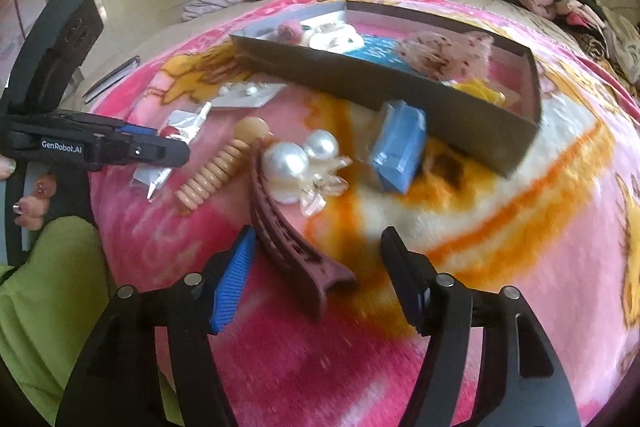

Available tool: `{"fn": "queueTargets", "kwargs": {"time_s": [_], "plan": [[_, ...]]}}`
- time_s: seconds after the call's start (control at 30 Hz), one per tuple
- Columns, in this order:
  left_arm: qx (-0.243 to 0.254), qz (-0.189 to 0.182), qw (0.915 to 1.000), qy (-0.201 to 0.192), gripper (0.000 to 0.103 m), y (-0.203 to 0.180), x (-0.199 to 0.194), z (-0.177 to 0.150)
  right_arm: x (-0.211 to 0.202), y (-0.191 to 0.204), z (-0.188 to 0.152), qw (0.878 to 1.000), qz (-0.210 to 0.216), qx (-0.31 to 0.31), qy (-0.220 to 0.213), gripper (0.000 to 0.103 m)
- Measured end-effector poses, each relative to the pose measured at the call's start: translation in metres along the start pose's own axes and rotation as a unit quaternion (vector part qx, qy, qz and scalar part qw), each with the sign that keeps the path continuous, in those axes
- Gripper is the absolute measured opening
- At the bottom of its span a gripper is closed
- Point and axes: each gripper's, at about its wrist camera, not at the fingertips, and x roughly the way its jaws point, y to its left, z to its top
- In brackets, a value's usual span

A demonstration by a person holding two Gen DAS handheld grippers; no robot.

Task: Organize jewelry
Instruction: 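Grasp the bagged red bead earrings with the left tool while the right tool grasps the maroon hair claw, then carry the earring bag and maroon claw into the box and open both tools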

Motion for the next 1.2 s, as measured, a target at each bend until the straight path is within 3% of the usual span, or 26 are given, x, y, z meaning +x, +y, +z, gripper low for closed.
{"fn": "queueTargets", "kwargs": {"time_s": [0.03, 0.1, 0.23, 0.57, 1.2], "plan": [[0.0, 0.0, 1.0, -0.001, 0.033, 0.0, -0.001, 0.0, 0.001, 0.002, 0.002, 1.0, 0.003, -0.004, 0.0, 0.047], [-0.001, -0.002, 1.0, -0.004, 0.033, 0.0, -0.004, 0.001, 0.003, 0.009, 0.004, 1.0, 0.005, -0.017, 0.0, 0.042], [-0.003, -0.007, 0.9999, -0.012, 0.033, 0.001, -0.012, 0.002, 0.0, 0.02, 0.004, 0.999, 0.03, -0.036, 0.0, 0.014], [0.011, -0.005, 0.9991, -0.039, 0.033, 0.0, -0.034, 0.021, -0.032, 0.035, 0.019, 0.997, 0.05, -0.038, -0.052, 0.013], [0.025, -0.01, 0.9965, -0.079, 0.033, -0.014, -0.038, 0.097, -0.058, -0.024, 0.078, 0.993, -0.035, 0.022, -0.112, 0.013]]}}
